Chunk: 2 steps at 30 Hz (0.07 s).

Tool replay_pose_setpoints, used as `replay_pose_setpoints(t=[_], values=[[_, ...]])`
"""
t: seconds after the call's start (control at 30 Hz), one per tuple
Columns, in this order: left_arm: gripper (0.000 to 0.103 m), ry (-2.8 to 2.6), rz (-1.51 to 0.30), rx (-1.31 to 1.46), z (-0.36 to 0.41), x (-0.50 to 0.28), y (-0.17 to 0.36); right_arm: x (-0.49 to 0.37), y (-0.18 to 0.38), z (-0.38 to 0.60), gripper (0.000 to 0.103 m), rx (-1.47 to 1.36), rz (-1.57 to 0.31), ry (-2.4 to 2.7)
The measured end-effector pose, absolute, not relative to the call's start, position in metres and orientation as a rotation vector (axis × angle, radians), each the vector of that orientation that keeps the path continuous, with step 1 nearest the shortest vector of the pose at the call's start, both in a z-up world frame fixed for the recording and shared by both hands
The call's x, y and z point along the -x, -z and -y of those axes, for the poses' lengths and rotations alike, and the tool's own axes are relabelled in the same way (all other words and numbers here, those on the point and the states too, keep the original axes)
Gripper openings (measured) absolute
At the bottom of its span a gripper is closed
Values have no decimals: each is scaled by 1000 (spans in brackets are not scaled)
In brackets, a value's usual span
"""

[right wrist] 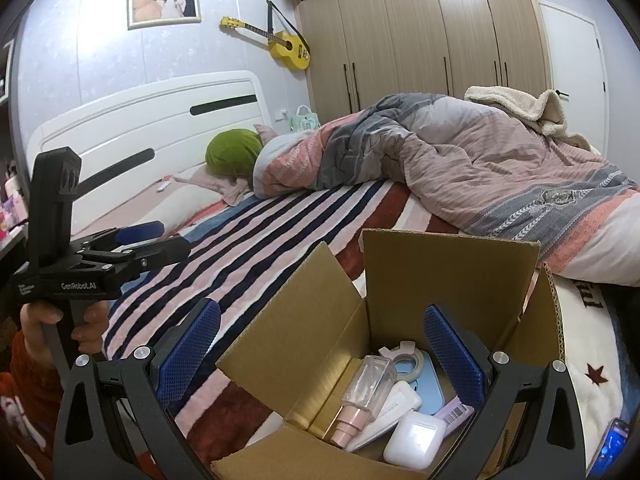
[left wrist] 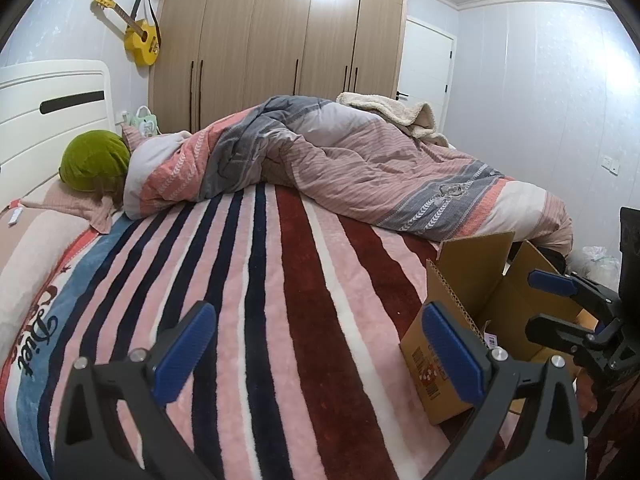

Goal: Organize rigid objects

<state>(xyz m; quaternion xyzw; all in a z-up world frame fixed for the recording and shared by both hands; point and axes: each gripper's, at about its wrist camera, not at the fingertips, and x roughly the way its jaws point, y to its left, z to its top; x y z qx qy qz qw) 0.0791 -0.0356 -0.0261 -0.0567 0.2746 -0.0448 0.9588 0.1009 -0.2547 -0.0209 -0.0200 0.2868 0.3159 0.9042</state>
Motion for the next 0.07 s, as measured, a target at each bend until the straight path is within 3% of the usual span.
replay_pose_setpoints(t=[0.07], values=[[103, 91, -557, 112, 35, -79, 26, -101, 21, 255, 102, 44, -593, -653]])
